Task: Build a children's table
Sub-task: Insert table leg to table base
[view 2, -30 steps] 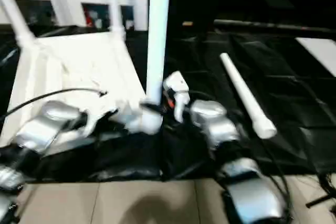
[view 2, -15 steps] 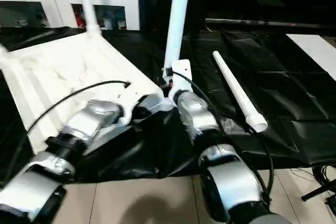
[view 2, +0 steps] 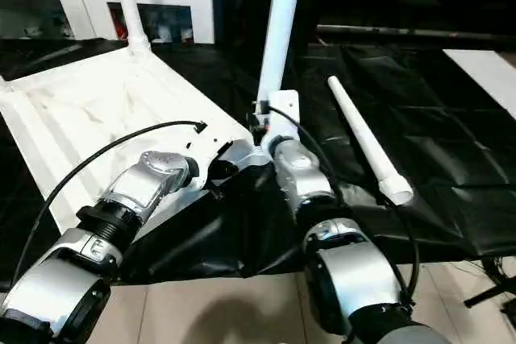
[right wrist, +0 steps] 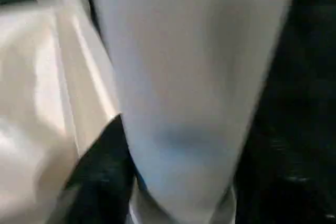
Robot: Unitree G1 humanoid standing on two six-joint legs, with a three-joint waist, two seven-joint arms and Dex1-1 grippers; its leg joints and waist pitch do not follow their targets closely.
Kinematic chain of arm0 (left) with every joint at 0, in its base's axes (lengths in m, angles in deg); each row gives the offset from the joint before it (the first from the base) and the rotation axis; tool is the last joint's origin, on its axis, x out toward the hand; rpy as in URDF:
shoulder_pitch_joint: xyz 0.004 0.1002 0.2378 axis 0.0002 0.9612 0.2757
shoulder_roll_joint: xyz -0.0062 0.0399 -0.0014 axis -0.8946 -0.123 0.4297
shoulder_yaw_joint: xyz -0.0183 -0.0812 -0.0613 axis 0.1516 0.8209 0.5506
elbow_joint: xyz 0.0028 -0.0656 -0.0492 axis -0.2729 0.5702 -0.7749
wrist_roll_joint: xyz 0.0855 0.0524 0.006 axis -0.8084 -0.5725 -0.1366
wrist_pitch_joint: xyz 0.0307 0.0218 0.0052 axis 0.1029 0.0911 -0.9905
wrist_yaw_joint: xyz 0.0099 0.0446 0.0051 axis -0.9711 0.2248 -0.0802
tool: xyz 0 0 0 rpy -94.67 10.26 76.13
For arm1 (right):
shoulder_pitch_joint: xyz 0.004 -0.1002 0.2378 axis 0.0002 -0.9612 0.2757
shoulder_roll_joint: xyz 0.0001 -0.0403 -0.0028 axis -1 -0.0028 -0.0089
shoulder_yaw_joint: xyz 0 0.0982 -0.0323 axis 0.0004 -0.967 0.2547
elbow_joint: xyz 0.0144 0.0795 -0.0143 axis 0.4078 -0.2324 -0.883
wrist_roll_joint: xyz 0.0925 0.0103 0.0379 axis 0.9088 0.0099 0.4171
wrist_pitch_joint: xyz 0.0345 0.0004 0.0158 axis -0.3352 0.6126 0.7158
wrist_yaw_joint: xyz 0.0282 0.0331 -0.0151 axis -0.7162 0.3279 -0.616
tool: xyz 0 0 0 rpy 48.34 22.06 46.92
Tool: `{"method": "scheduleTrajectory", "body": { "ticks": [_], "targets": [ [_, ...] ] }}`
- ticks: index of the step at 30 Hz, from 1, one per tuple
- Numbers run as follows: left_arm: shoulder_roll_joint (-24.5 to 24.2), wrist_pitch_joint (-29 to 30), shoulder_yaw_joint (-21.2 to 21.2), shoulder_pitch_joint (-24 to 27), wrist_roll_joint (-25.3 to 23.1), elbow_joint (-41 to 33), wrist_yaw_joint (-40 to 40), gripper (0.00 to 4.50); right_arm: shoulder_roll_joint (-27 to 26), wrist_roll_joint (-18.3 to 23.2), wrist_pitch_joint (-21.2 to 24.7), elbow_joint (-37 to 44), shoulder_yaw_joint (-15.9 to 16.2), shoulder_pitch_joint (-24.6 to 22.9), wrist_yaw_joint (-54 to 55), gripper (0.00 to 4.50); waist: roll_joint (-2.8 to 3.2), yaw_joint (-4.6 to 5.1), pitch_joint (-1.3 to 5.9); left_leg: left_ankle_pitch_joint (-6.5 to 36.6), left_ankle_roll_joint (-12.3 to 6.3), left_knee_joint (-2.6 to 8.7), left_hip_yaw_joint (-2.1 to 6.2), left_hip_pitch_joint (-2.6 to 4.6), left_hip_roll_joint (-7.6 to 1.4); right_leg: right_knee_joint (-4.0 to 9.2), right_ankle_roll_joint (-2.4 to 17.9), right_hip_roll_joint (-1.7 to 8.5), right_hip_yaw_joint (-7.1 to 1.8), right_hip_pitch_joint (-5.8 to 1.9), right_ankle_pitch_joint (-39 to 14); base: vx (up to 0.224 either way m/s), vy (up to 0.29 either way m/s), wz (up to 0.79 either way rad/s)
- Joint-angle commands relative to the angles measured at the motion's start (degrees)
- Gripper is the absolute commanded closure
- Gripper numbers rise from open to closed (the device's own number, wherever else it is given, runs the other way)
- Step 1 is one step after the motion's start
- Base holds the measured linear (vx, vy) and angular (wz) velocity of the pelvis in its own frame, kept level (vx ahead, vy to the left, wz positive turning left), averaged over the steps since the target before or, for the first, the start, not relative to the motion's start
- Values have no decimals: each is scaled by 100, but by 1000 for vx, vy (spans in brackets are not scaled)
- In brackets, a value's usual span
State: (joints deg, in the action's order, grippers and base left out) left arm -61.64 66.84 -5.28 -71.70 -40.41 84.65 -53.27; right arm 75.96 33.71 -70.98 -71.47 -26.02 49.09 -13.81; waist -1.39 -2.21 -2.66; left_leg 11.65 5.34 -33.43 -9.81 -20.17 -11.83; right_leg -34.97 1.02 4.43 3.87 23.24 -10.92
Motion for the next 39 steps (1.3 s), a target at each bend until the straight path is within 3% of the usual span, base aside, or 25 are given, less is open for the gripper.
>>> {"method": "scheduleTrajectory", "body": {
  "ticks": [1, 3, 7, 12, 14, 17, 20, 22, 24, 25, 33, 34, 35, 36, 37, 38, 39],
  "targets": [
    [-87, -131, 86, -112, 20, -36, -96, 450, 105, 6, 3, -126, -23, -78, -220, 143, 30, -38, 347, 710, -281, 382, -20, -36, -102, 355, 1464, 344, -263, -341, -301, 0, 0, 0],
    [-147, -225, 69, -83, 26, -65, -211, 450, 175, 55, -117, 40, -6, -125, -601, 139, 54, -49, 347, 612, -375, 369, -28, -34, -108, 353, 1531, 354, -264, -345, -229, 0, 0, 0],
    [-326, -394, 33, 25, 53, -170, -506, 450, 489, 42, -154, 589, 118, -418, -1604, 107, 40, -93, 355, 366, -613, 339, -27, -54, -119, 306, 1605, 355, -259, -379, 112, 0, 0, 0],
    [-570, -516, -27, 166, 125, -347, -976, 450, 925, 118, 118, 1382, 306, -870, -2509, 66, 28, -143, 372, 0, -873, 293, -33, -49, -114, 242, 1764, 338, -256, -375, 635, 0, 0, 0],
    [-731, -671, -27, 261, 172, -422, -1233, 450, 1261, 231, 464, 2077, 427, -1235, -3020, 57, 25, -148, 361, 56, -929, 291, -37, -49, -108, 257, 1748, 327, -255, -381, 578, 0, 0, 0],
    [-750, -854, 130, 294, 233, -390, -1144, 450, 1440, 324, 815, 2751, 431, -1574, -3295, 57, 19, -155, 356, 175, -863, 302, -31, -49, -113, 282, 1664, 330, -254, -378, 329, 0, 0, 0],
    [-697, -966, 316, 305, 237, -370, -784, 450, 1431, 425, 1202, 3467, 339, -1980, -3070, 57, 6, -147, 342, 395, -662, 320, -29, -59, -112, 335, 1497, 341, -255, -375, -234, 0, 0, 0],
    [-658, -874, 400, 290, 234, -350, -591, 450, 1404, 452, 1300, 3731, 305, -2172, -2933, 57, 25, -144, 342, 353, -584, 320, -28, -60, -112, 341, 1432, 331, -262, -362, -289, 0, 0, 0],
    [-658, -943, 415, 294, 208, -354, -515, 450, 1389, 478, 1403, 3986, 279, -2343, -2796, 57, 20, -140, 354, 229, -573, 311, -22, -75, -101, 317, 1431, 327, -259, -370, -170, 0, 0, 0],
    [-645, -1093, 520, 297, 283, -357, -477, 450, 1311, 425, 1509, 4128, 190, -2495, -2405, 57, 49, -150, 349, 208, -574, 309, -25, -73, -93, 322, 1430, 319, -261, -367, -132, 0, 0, 0],
    [-674, -1122, 598, 311, 398, -456, -505, 450, 1125, 314, 1761, 4562, 58, -2756, -1807, 57, 79, -124, 374, -48, -643, 277, -27, -90, -57, 277, 1466, 300, -258, -383, 326, 0, 0, 0],
    [-676, -1073, 593, 337, 412, -509, -529, 450, 1122, 272, 1803, 4609, 74, -2770, -1726, 57, 49, -138, 354, -54, -826, 307, 90, -233, -2, 251, 1474, 374, -130, -488, 352, 0, 0, 0],
    [-677, -1051, 584, 353, 414, -528, -542, 450, 1122, 252, 1828, 4648, 78, -2781, -1654, 57, 104, -127, 371, 37, -986, 322, 139, -225, -12, 273, 1436, 420, -59, -525, 203, 0, 0, 0],
    [-678, -1046, 569, 361, 395, -510, -527, 450, 1121, 255, 1861, 4663, 70, -2770, -1605, 57, 104, -110, 352, 365, -1308, 325, 254, -335, 43, 346, 1289, 514, 105, -627, -393, 0, 0, 0],
    [-678, -1046, 569, 361, 395, -510, -527, 450, 1121, 255, 1861, 4663, 70, -2770, -1605, 57, 177, -105, 358, 592, -1400, 331, 267, -295, 53, 417, 1226, 533, 175, -641, -811, -1, -3, 36],
    [-668, -1048, 568, 364, 375, -479, -527, 450, 1118, 250, 1932, 4724, 57, -2771, -1544, 57, 171, -32, 327, 970, -1480, 323, 315, -361, 72, 536, 1060, 596, 289, -729, -1726, 5, 14, 46],
    [-661, -1040, 575, 364, 373, -473, -536, 450, 1117, 245, 1958, 4748, 53, -2773, -1536, 57, 203, -40, 312, 1099, -1424, 320, 322, -371, 80, 607, 966, 617, 344, -787, -2186, 5, 14, 46]
  ]
}}
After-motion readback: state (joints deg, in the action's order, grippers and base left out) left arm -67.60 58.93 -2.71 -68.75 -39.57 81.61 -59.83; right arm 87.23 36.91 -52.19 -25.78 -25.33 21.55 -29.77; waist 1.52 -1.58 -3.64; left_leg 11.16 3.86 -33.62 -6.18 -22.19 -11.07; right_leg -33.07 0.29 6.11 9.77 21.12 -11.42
